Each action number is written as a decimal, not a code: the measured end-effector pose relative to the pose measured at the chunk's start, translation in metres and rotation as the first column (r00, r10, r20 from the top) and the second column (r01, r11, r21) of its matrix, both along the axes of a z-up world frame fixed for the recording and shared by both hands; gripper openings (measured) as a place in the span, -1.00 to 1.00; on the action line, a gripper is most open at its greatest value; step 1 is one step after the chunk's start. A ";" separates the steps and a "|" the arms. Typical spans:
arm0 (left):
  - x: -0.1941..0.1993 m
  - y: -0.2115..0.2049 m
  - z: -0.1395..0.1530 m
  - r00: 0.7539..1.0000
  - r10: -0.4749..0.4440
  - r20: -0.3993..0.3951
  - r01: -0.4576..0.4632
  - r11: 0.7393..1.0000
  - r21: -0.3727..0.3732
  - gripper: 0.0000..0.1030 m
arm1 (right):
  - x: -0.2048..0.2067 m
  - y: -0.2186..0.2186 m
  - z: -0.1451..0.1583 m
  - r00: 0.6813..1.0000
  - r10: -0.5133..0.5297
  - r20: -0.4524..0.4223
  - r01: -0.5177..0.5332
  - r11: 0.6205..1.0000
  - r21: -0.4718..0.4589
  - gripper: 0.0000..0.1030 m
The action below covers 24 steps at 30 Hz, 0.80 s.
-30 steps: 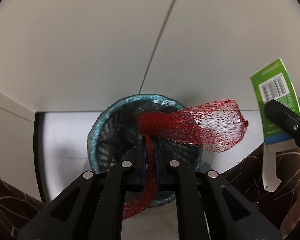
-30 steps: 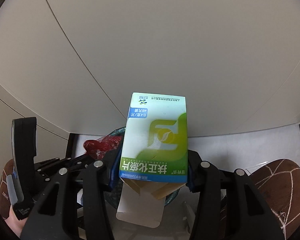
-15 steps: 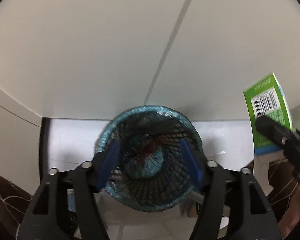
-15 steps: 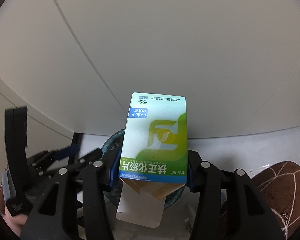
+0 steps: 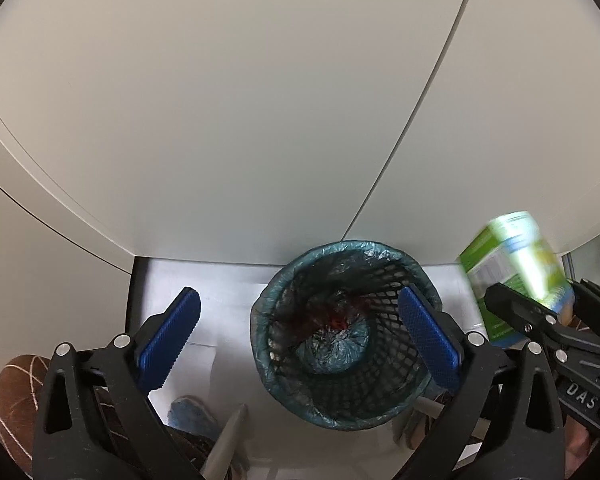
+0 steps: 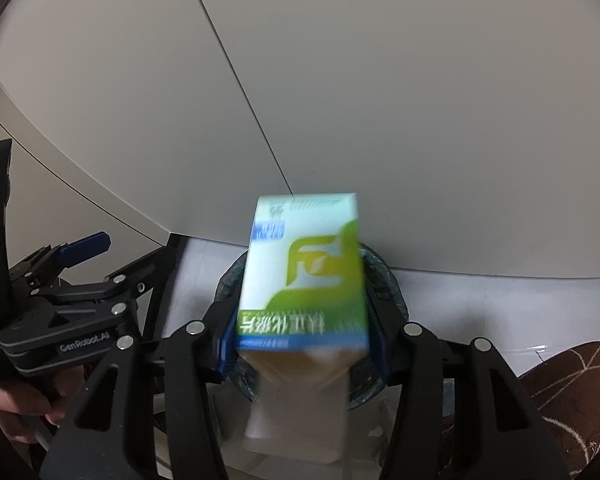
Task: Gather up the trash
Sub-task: 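Open the left tool dropping the net bag while the right tool drops the green box into the bin, then raise both tools back up toward the counter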
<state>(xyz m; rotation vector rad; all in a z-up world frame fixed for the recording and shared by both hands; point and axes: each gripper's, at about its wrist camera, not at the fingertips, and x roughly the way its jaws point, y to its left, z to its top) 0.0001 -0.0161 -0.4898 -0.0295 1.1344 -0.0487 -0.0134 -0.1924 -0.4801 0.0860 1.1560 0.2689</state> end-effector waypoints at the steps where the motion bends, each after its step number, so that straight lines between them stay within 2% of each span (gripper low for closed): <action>1: 0.000 0.001 0.000 1.000 0.003 -0.006 -0.003 1.000 0.001 0.89 | 0.001 0.000 0.000 1.000 0.001 -0.004 -0.001 1.000 0.001 0.04; 6: 0.002 0.006 -0.005 0.999 0.025 -0.026 -0.026 1.000 -0.009 0.89 | 0.000 -0.002 0.002 1.000 -0.009 0.009 0.009 1.000 0.001 0.37; 8: 0.003 0.008 -0.007 0.999 0.036 -0.034 -0.036 0.999 -0.019 0.89 | -0.001 -0.004 0.003 1.000 -0.019 0.015 0.019 1.000 0.001 0.43; 11: 0.004 0.011 -0.007 0.998 0.048 -0.035 -0.049 0.998 -0.032 0.89 | 0.000 -0.005 0.003 0.999 -0.043 0.028 0.043 0.999 -0.015 0.66; 16: 0.005 0.013 -0.004 0.998 0.055 -0.038 -0.056 0.997 -0.048 0.89 | -0.006 -0.018 0.021 0.993 -0.088 0.082 0.092 0.994 -0.056 0.76; 17: 0.004 0.010 0.001 0.999 0.046 -0.028 -0.047 0.998 -0.037 0.89 | -0.007 -0.015 0.022 0.991 -0.090 0.097 0.097 0.993 -0.062 0.77; 21: -0.001 0.006 0.027 1.000 0.024 0.015 -0.024 0.998 -0.060 0.89 | -0.014 -0.021 0.061 0.981 -0.099 0.169 0.115 0.989 -0.088 0.81; 24: -0.009 0.005 0.050 0.999 0.012 0.050 -0.010 0.999 -0.050 0.89 | -0.016 -0.025 0.085 0.977 -0.102 0.189 0.123 0.987 -0.105 0.82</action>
